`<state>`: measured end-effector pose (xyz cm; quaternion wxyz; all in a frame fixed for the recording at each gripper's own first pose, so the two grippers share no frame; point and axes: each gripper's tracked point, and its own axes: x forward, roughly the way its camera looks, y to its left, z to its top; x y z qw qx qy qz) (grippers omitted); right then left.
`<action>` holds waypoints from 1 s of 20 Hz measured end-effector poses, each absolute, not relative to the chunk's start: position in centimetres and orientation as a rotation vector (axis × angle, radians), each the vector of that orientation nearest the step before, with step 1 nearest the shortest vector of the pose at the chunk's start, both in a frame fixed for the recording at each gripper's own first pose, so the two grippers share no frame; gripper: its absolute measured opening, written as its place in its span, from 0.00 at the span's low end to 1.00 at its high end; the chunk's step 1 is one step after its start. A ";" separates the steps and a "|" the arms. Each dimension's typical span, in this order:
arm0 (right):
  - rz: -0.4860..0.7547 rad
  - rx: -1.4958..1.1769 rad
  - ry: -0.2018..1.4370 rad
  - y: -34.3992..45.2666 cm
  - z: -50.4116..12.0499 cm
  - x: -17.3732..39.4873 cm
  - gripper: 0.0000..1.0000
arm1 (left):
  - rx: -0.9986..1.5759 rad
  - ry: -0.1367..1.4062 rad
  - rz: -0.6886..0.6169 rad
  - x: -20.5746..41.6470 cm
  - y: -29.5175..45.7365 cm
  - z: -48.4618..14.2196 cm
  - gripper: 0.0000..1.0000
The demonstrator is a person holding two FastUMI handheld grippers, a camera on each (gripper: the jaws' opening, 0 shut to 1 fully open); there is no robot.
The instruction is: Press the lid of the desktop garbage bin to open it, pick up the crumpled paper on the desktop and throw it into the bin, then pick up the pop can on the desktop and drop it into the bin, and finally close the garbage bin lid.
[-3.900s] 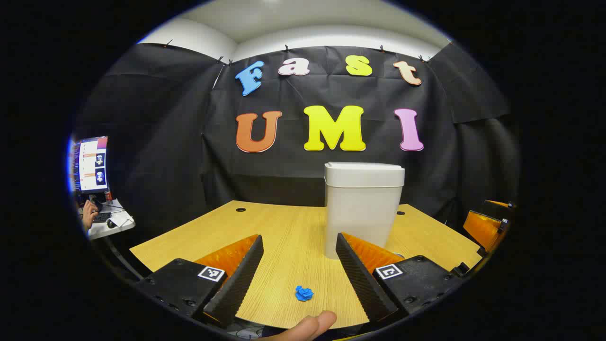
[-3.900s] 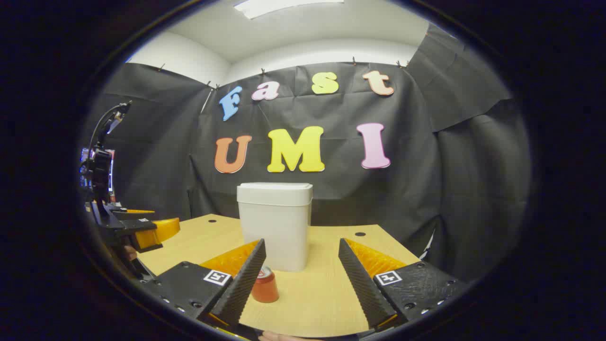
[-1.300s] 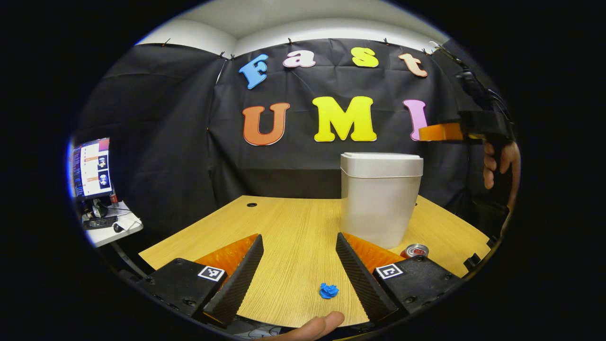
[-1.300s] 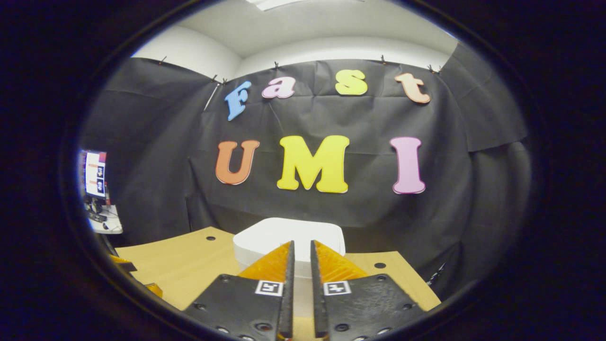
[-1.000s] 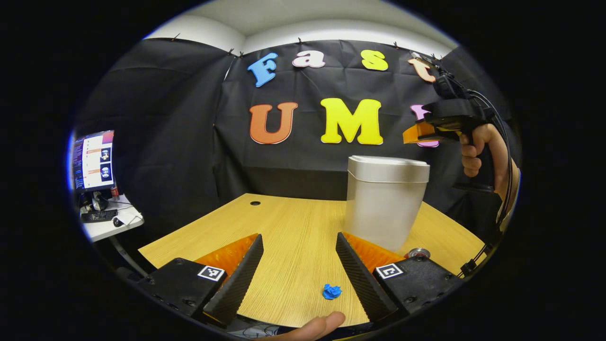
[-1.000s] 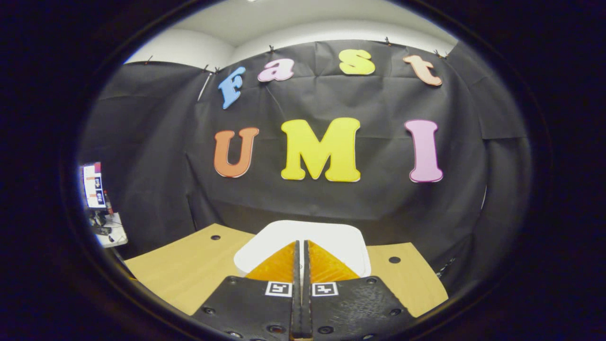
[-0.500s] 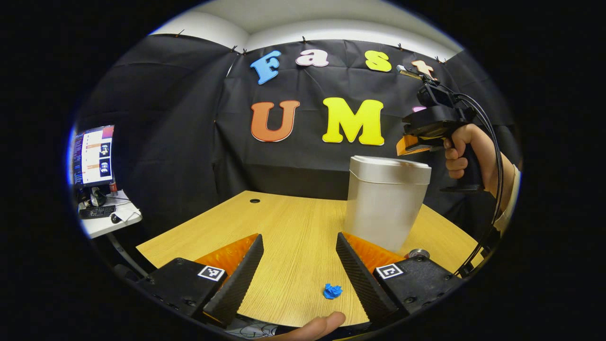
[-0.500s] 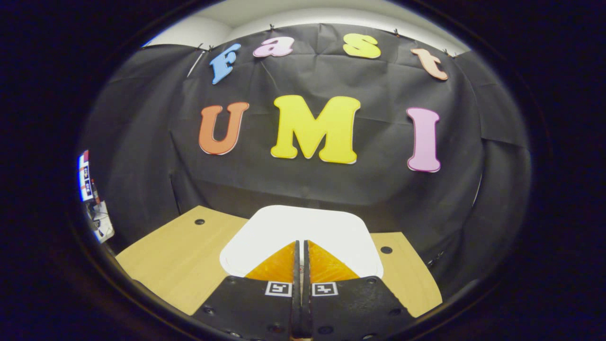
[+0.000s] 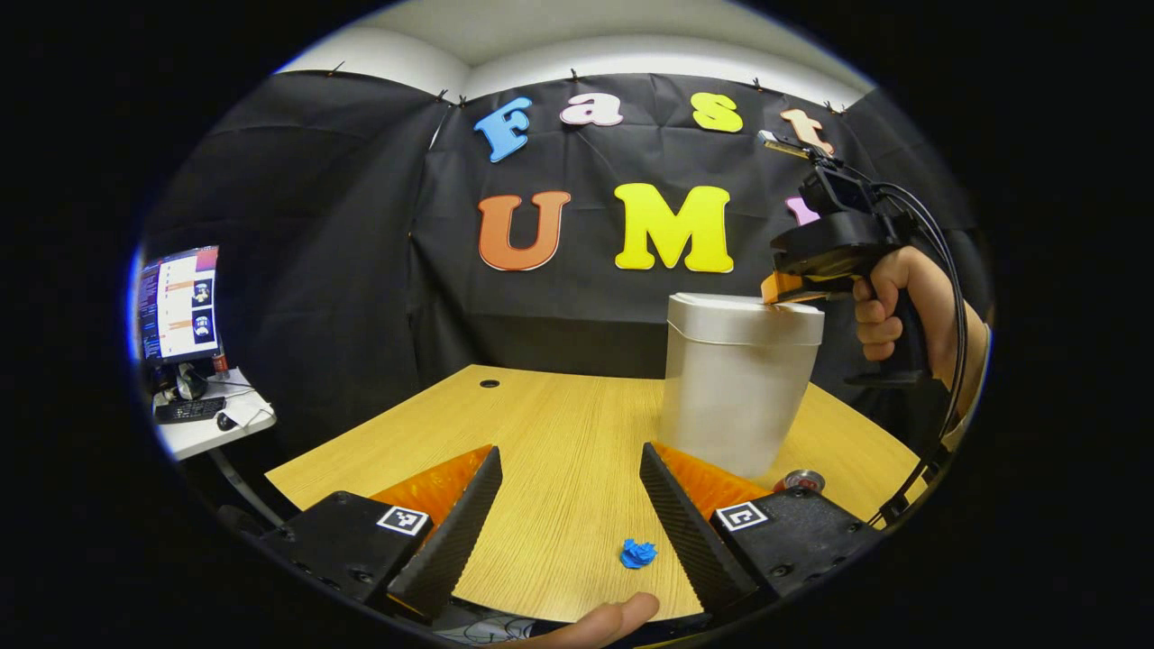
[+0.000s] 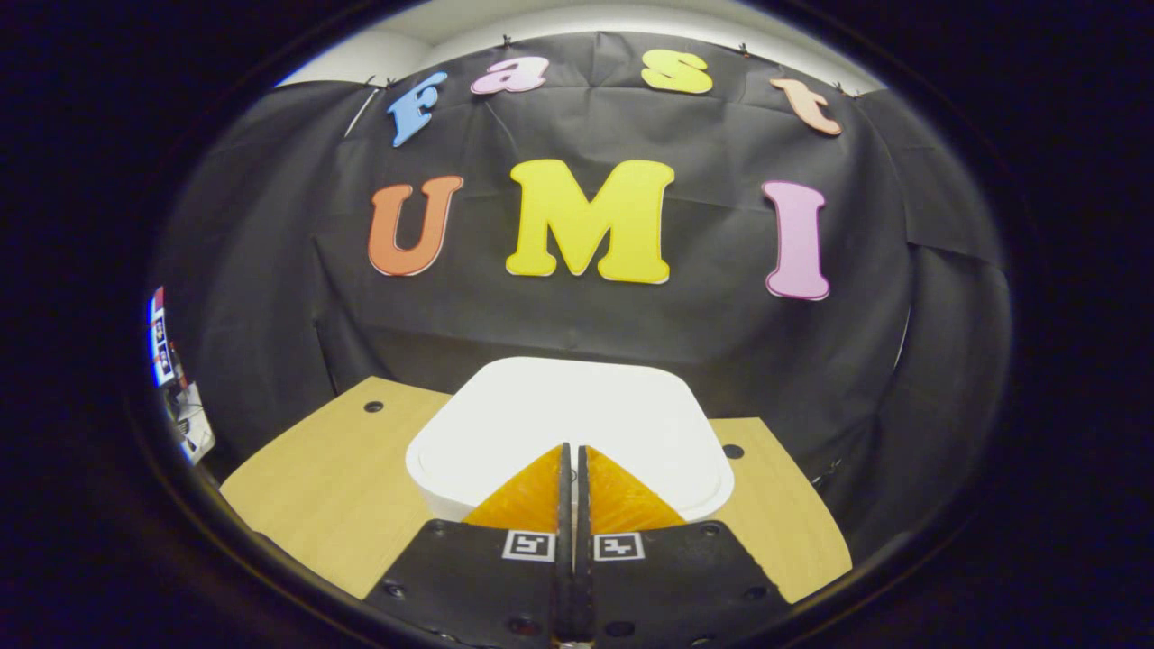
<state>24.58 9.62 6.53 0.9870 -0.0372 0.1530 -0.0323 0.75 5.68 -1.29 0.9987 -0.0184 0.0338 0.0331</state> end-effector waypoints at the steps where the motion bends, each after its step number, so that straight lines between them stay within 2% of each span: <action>1: -0.076 -0.091 0.276 9.6 7.0 24.4 0.01 | -0.041 0.072 0.063 0.9 5.6 -1.4 0.99; 3: -0.065 -0.070 0.221 10.1 7.9 23.4 0.04 | -0.037 0.076 0.058 1.0 5.4 -1.4 0.99; 4: -0.021 -0.021 0.220 11.0 7.9 22.6 0.01 | -0.038 0.075 0.062 1.0 5.6 -1.4 0.99; 6: 0.027 0.051 0.188 11.8 8.8 20.6 0.01 | -0.052 0.078 0.061 1.0 5.6 -1.6 0.99; 9: 0.002 0.007 0.119 10.9 9.5 18.2 0.00 | -0.038 0.079 0.059 1.0 5.4 -1.6 1.00; 12: 0.032 0.031 0.123 11.4 8.0 15.6 0.01 | -0.031 0.082 0.048 1.1 5.1 -1.7 0.99; 16: 0.000 -0.010 0.136 10.7 5.2 13.3 0.00 | -0.030 0.099 0.026 1.6 4.4 -2.4 0.99; 18: 0.036 0.027 0.147 11.2 3.4 12.0 0.01 | -0.012 0.121 0.012 1.9 3.7 -3.2 0.99; 19: 0.066 0.045 0.153 11.7 2.7 11.4 0.17 | 0.000 0.132 0.008 2.1 3.6 -3.6 0.99; 20: 0.063 0.057 0.162 11.1 1.7 11.0 0.24 | 0.011 0.144 0.004 2.4 3.3 -4.2 1.00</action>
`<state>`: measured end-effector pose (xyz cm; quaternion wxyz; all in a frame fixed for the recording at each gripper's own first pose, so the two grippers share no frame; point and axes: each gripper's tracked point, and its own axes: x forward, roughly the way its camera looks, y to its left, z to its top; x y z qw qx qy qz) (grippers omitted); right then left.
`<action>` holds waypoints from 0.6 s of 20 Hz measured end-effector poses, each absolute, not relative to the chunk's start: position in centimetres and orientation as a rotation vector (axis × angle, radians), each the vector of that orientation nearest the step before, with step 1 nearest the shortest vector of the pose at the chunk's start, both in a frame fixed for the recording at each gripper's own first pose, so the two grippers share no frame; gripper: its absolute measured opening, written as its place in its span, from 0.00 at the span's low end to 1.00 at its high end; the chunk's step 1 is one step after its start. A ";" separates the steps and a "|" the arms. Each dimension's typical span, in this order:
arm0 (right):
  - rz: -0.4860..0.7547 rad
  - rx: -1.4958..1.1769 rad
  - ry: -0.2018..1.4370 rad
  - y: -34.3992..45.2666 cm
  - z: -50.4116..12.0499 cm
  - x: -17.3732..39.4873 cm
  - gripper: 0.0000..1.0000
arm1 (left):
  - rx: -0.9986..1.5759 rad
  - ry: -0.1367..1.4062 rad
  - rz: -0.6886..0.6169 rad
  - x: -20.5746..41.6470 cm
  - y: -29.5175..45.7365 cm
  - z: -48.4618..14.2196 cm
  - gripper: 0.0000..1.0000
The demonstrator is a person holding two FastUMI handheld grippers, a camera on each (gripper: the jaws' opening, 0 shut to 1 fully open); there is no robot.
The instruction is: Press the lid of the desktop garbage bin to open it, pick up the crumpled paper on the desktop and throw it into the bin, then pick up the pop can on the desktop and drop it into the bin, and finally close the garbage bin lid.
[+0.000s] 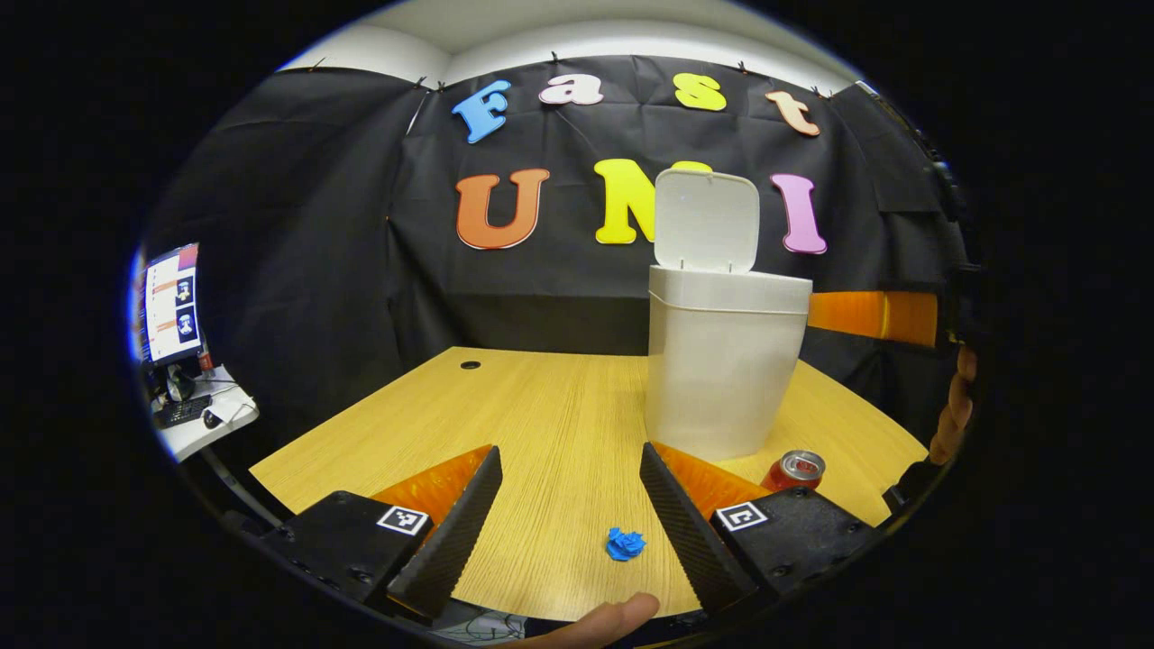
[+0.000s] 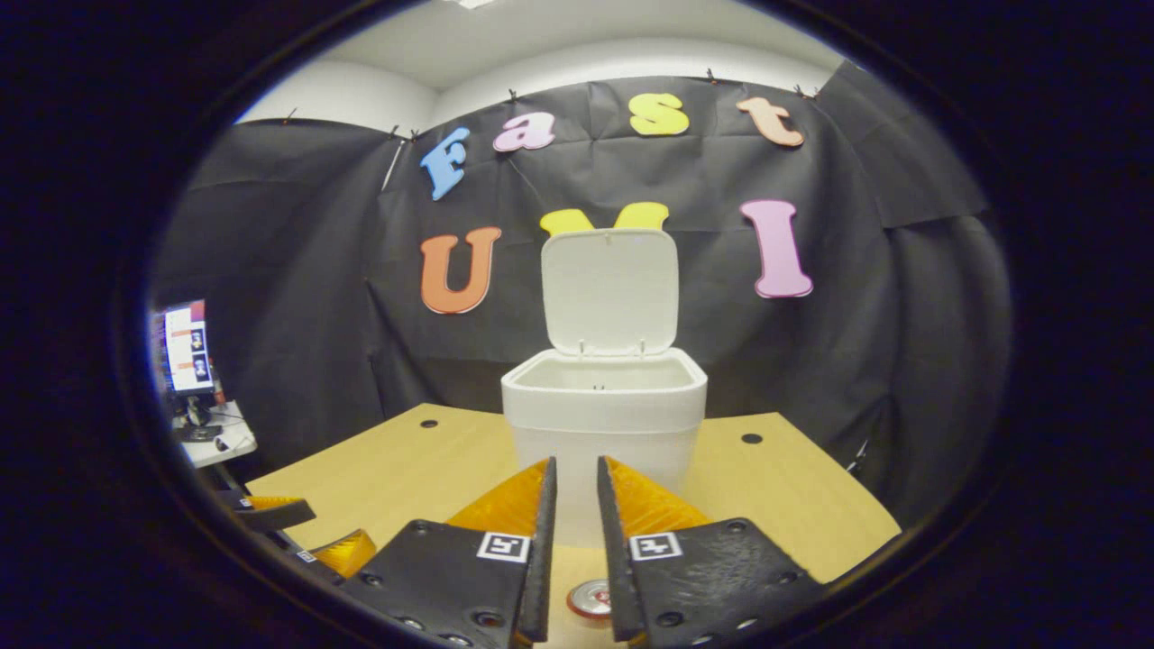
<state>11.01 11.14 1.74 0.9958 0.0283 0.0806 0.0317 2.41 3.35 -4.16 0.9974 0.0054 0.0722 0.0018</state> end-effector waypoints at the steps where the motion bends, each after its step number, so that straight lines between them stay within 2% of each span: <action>1: 0.057 0.064 0.165 10.6 0.9 10.8 0.30 | 0.019 0.166 -0.002 2.8 3.1 -5.1 0.99; 2: 0.055 0.066 0.172 10.5 0.0 10.4 0.34 | 0.024 0.187 -0.011 3.0 2.7 -5.9 0.99; 4: 0.054 0.039 0.156 10.1 -0.9 9.6 0.52 | 0.043 0.234 -0.028 3.4 1.8 -7.5 1.00; 5: 0.052 0.022 0.139 9.9 -1.2 9.3 0.67 | 0.056 0.255 -0.027 3.7 1.7 -8.3 0.99; 7: 0.059 0.012 0.102 9.8 -1.5 8.6 0.82 | 0.079 0.306 -0.030 3.9 1.2 -10.3 0.99; 9: 0.048 0.017 0.080 9.4 -2.1 7.9 0.94 | 0.077 0.365 -0.049 4.1 0.6 -12.2 1.00; 12: 0.024 0.062 0.042 8.6 -2.6 6.3 0.94 | 0.045 0.451 -0.066 3.9 0.3 -14.7 1.00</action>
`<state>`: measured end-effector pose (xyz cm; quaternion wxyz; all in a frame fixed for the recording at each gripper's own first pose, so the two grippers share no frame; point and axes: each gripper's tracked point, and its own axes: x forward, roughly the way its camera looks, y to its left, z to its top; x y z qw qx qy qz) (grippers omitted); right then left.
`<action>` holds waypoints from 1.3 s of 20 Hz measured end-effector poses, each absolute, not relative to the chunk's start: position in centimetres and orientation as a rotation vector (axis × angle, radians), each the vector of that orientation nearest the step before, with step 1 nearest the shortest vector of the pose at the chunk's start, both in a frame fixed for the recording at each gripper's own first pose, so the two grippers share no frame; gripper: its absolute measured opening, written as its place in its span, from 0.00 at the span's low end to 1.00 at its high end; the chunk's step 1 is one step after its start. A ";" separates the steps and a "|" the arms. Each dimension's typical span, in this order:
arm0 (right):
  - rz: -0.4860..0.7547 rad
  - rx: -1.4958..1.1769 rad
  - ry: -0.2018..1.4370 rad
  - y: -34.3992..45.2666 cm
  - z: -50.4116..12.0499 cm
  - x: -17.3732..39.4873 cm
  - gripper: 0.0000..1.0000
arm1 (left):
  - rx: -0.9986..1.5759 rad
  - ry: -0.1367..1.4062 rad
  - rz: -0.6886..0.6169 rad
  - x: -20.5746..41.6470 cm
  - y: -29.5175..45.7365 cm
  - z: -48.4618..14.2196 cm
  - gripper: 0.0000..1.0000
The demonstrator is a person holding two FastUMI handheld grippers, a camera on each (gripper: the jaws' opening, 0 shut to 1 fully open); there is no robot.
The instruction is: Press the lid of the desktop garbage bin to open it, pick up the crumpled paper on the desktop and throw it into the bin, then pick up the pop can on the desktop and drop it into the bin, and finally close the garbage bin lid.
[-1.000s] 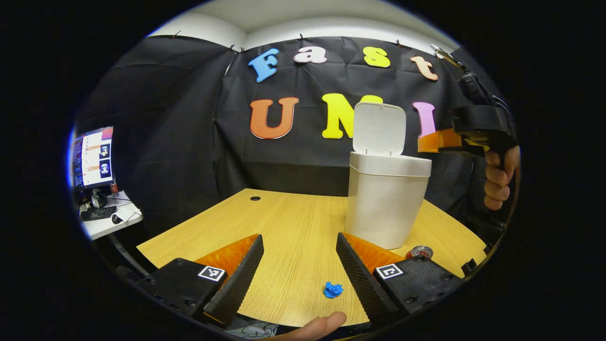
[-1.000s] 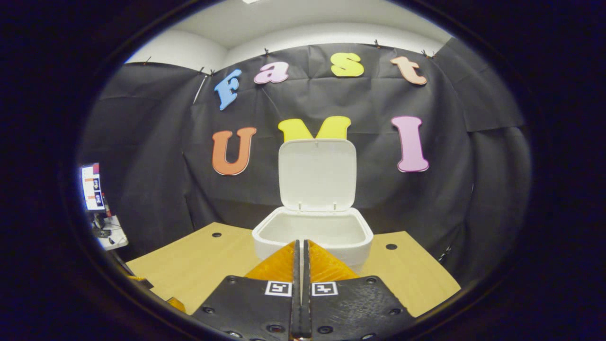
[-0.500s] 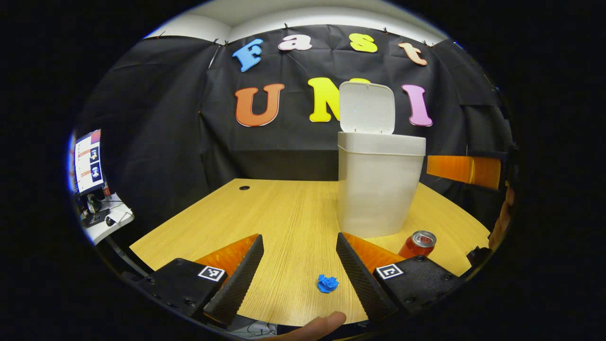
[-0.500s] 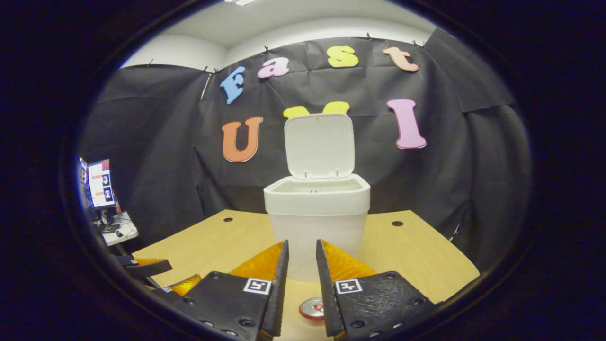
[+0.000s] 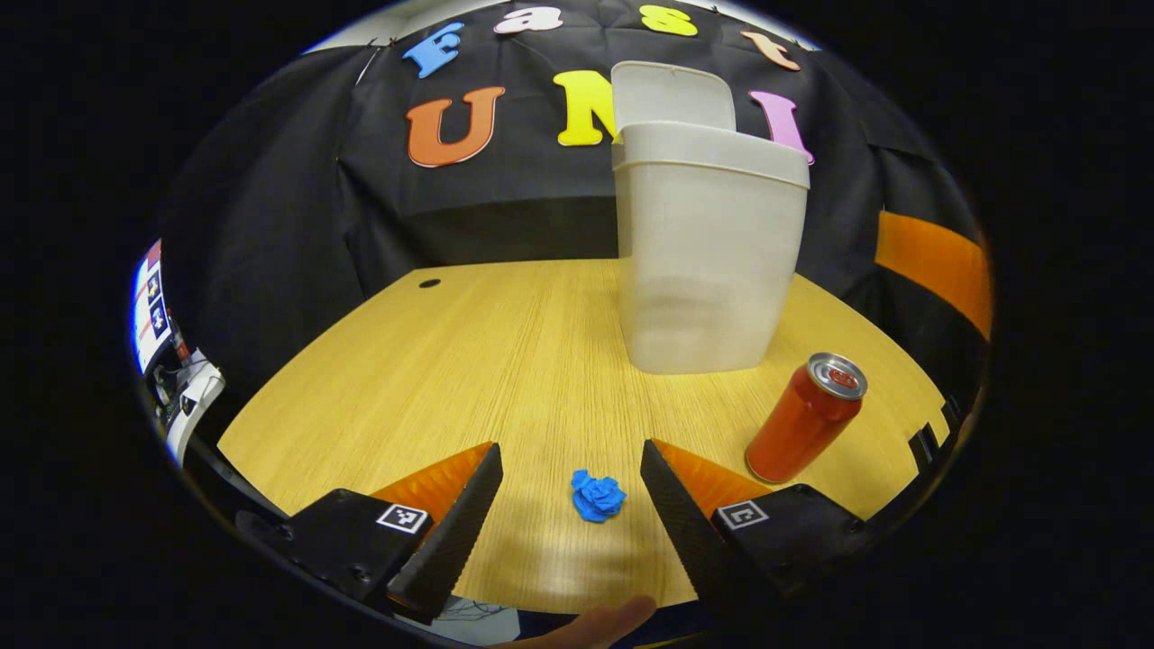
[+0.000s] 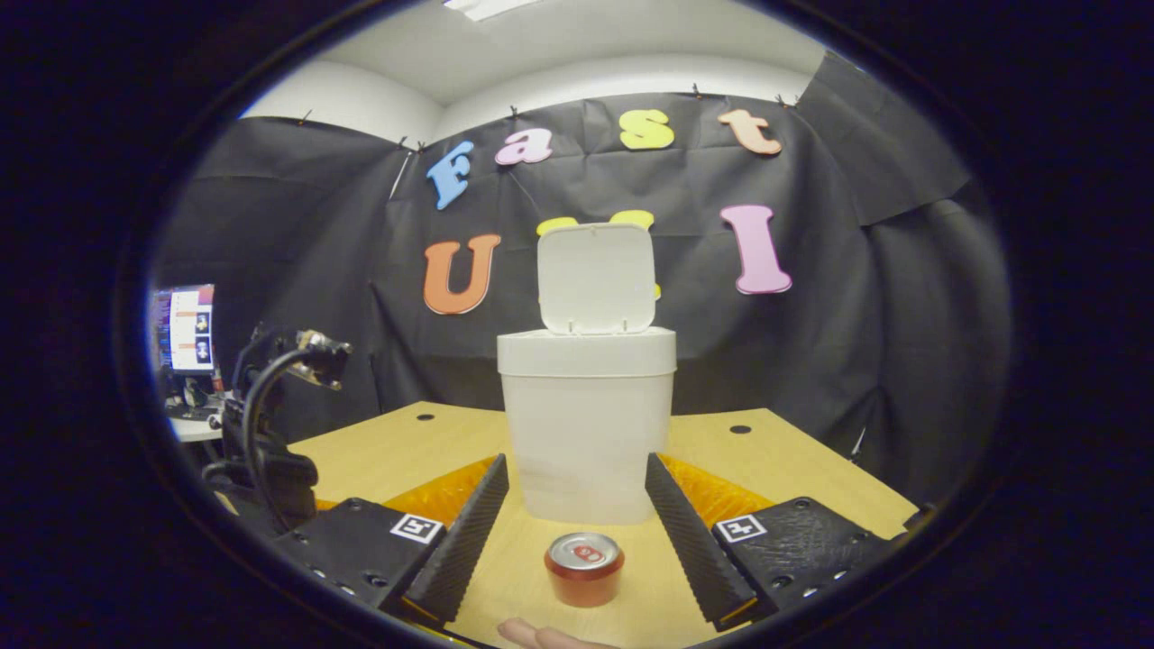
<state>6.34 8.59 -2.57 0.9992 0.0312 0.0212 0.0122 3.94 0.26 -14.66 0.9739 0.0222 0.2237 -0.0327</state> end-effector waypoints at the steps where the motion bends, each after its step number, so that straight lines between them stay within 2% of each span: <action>1: 0.019 0.082 0.034 8.2 -2.8 5.7 0.95 | 0.039 0.473 -0.084 3.9 0.0 -15.2 1.00; 3: -0.003 0.105 0.020 7.4 -3.4 4.6 0.94 | 0.061 0.521 -0.120 3.8 -0.5 -16.4 0.99; 7: -0.099 0.131 0.026 4.7 -6.5 2.9 0.96 | 0.073 0.570 -0.081 4.5 0.1 -18.5 0.99; 11: -0.069 0.133 0.153 5.9 -11.9 2.9 0.96 | 0.007 0.619 -0.106 4.8 -0.2 -19.7 0.94; 15: -0.055 0.125 0.276 6.4 -15.9 3.3 0.96 | -0.005 0.636 -0.127 5.1 0.2 -20.3 0.79; 16: -0.047 0.135 0.302 6.7 -16.7 3.4 0.94 | -0.005 0.632 -0.133 5.3 0.3 -20.2 0.74; 18: -0.043 0.142 0.339 7.2 -17.5 4.0 0.96 | -0.012 0.632 -0.135 5.2 0.7 -20.2 0.64; 19: -0.047 0.134 0.350 7.4 -17.6 4.2 0.96 | -0.021 0.636 -0.133 5.2 0.9 -20.0 0.67; 20: -0.048 0.121 0.358 7.6 -17.8 4.5 0.93 | -0.033 0.635 -0.126 5.1 1.0 -19.8 0.54; 21: -0.056 0.102 0.365 7.6 -17.9 4.8 0.96 | -0.039 0.629 -0.124 5.0 1.1 -19.5 0.51; 22: -0.058 0.086 0.370 7.6 -18.1 5.0 0.96 | -0.041 0.620 -0.125 4.9 1.3 -19.1 0.54; 23: -0.054 0.076 0.373 7.8 -18.1 5.3 0.93 | -0.040 0.603 -0.121 4.9 1.5 -18.5 0.47; 26: -0.055 0.059 0.381 8.3 -17.9 6.2 0.96 | -0.049 0.555 -0.112 5.0 2.6 -16.8 0.45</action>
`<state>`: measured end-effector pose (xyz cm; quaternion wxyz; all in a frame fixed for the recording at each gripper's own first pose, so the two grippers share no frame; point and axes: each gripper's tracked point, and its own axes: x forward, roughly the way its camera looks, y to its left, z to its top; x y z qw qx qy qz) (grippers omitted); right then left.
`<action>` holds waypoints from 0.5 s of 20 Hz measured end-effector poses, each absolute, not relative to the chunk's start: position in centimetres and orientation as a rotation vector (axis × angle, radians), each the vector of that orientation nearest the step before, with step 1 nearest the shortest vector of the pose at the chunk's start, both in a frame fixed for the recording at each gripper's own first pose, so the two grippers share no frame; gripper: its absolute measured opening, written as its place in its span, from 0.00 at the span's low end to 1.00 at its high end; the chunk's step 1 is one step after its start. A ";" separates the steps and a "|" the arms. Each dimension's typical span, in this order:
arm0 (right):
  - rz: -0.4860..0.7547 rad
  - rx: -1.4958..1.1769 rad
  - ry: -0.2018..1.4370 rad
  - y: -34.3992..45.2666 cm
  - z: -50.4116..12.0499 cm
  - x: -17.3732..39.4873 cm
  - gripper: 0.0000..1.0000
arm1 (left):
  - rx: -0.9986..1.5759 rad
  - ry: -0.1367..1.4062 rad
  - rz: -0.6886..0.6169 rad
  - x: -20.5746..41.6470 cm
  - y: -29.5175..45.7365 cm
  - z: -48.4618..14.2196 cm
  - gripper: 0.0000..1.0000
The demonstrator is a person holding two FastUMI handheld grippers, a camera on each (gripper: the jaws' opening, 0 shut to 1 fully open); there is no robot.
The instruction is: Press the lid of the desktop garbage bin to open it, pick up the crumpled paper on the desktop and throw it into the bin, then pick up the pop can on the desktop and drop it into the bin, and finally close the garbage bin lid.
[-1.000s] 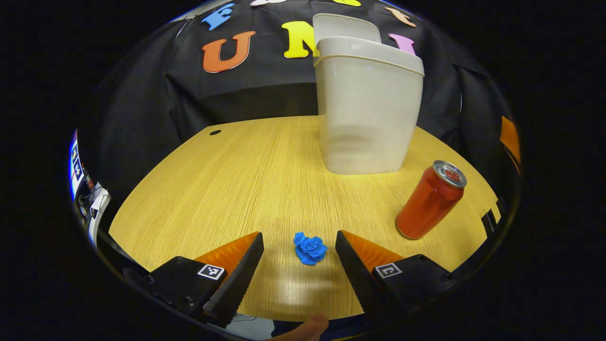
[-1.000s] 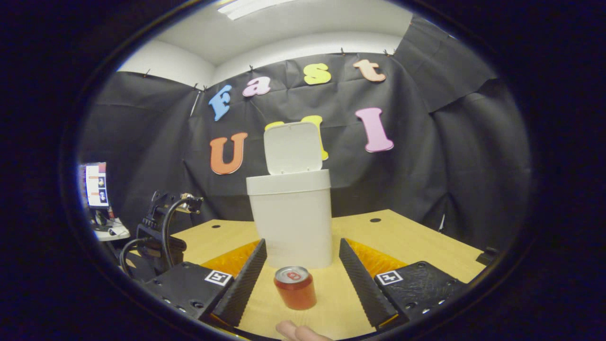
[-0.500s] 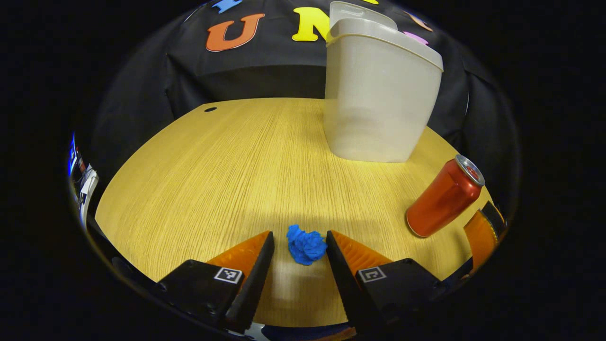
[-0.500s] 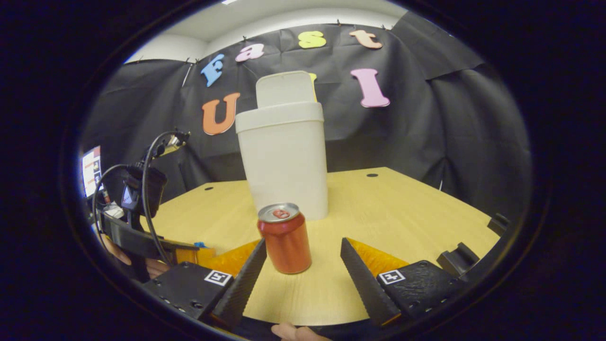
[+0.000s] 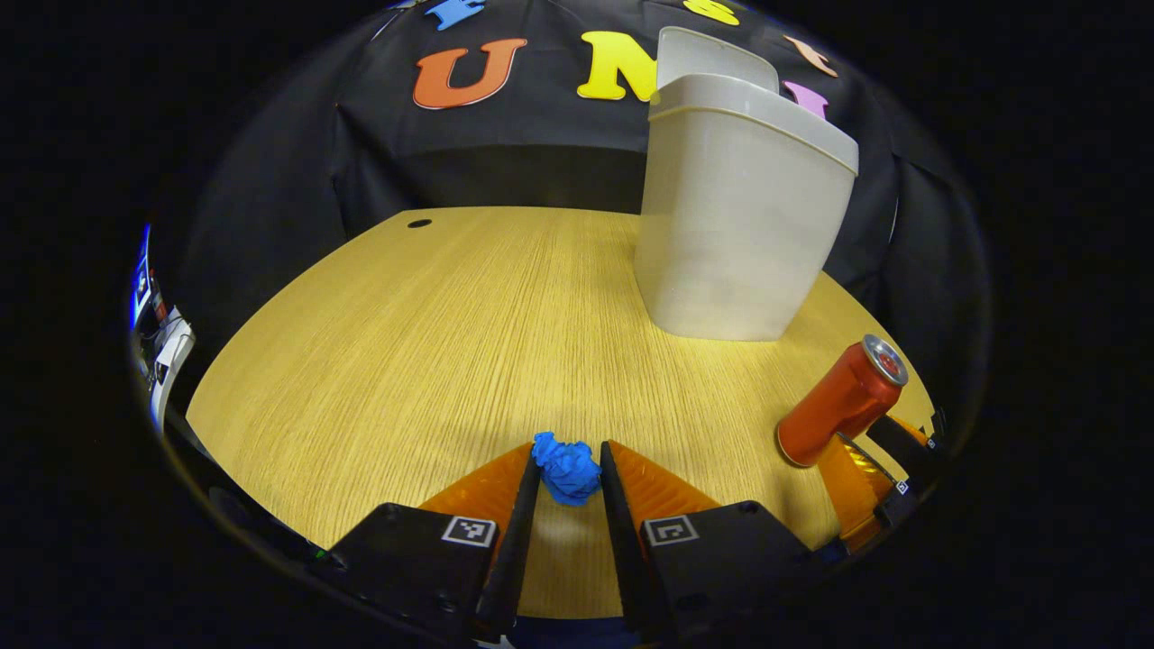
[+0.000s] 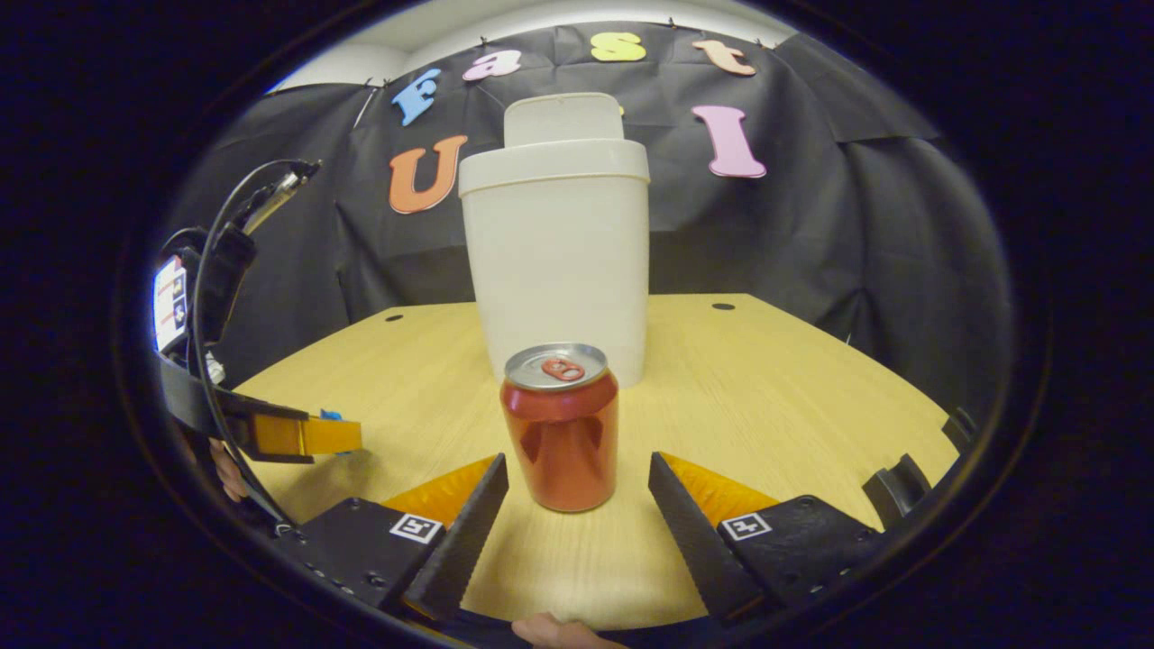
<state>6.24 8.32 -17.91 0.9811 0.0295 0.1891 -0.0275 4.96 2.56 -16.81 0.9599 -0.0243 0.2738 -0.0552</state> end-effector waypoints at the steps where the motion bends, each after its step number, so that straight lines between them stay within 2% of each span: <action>1: -0.054 0.052 0.381 8.5 -17.7 6.7 0.96 | -0.057 0.540 -0.112 4.9 2.8 -16.2 0.46; 5: -0.075 0.016 0.395 8.3 -17.9 8.5 0.94 | -0.081 0.498 -0.100 4.2 4.1 -14.5 0.46; 7: -0.079 0.021 0.391 8.3 -17.9 9.0 0.96 | -0.069 0.475 -0.076 4.0 4.8 -13.7 0.45; 10: -0.072 0.016 0.379 8.4 -17.7 9.3 0.85 | -0.036 0.450 -0.066 3.8 5.3 -12.9 0.45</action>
